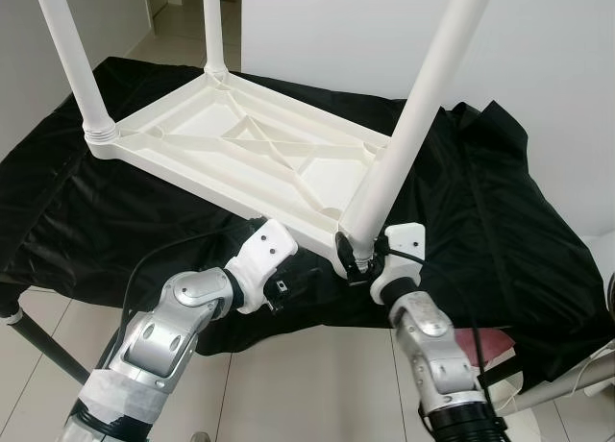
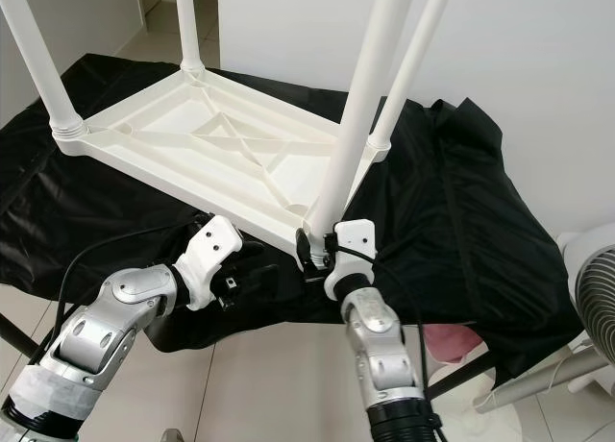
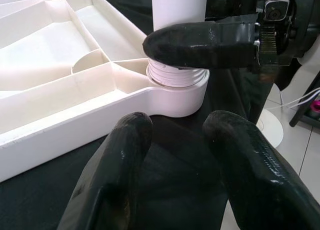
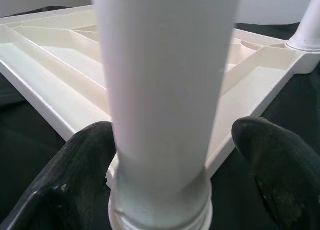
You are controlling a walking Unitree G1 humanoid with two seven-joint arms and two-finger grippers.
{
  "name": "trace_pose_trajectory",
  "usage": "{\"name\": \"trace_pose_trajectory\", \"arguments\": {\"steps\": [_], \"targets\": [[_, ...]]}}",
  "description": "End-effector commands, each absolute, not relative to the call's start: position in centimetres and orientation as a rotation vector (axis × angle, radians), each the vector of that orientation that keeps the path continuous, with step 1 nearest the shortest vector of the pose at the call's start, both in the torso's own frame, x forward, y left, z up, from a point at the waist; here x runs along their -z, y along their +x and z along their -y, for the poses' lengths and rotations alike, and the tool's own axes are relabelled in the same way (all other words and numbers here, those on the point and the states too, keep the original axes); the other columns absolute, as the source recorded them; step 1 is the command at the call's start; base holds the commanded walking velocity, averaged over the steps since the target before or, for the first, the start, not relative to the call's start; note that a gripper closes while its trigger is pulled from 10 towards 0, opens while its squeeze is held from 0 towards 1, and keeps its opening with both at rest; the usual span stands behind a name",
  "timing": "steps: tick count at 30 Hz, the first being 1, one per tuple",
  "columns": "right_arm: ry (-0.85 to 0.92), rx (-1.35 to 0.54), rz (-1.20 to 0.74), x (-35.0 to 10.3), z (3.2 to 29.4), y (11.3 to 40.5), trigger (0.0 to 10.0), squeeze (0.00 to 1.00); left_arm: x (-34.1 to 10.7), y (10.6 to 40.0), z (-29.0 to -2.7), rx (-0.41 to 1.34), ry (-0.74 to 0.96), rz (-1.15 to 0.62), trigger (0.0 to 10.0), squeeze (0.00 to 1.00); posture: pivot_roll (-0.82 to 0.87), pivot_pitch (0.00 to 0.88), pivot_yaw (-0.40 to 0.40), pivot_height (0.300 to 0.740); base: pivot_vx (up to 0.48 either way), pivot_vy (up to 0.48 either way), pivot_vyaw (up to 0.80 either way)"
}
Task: Building children table
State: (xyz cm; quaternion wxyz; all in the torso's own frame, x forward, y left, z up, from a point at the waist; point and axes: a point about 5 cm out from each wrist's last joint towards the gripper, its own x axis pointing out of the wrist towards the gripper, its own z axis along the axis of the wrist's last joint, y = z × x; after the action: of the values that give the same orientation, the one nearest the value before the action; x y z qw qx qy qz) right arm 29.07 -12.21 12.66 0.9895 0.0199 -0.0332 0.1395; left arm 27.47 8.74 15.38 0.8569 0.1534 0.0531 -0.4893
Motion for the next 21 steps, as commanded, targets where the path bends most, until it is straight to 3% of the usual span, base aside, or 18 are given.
{"name": "trace_pose_trajectory", "arguments": {"steps": [1, 10, 15, 21], "targets": [[0.043, -0.314, 0.08, -12.6, 13.3, 29.0, 10.0, 0.0, -15.4, 27.2, -8.5, 1.04, 0.32, -0.105, 10.0, 0.0, 0.06, 0.022, -0.119, 0.74, 0.0, 0.0, 0.0], [0.007, -0.432, 0.127, -13.1, 14.3, 29.8, 10.0, 0.0, -15.2, 26.9, -8.2, 1.041, 0.309, -0.107, 10.0, 0.0, 0.05, 0.03, -0.116, 0.74, 0.0, 0.0, 0.0], [-0.033, -0.601, 0.115, -13.2, 13.5, 30.7, 10.0, 0.0, -15.3, 26.8, -7.6, 1.05, 0.306, -0.101, 10.0, 0.0, 0.06, 0.032, -0.116, 0.74, 0.0, 0.0, 0.0], [-0.07, -0.679, 0.093, -12.8, 12.8, 31.7, 10.0, 0.0, -15.4, 26.7, -7.5, 1.051, 0.307, -0.098, 10.0, 0.0, 0.08, 0.038, -0.12, 0.74, 0.0, 0.0, 0.0]]}}
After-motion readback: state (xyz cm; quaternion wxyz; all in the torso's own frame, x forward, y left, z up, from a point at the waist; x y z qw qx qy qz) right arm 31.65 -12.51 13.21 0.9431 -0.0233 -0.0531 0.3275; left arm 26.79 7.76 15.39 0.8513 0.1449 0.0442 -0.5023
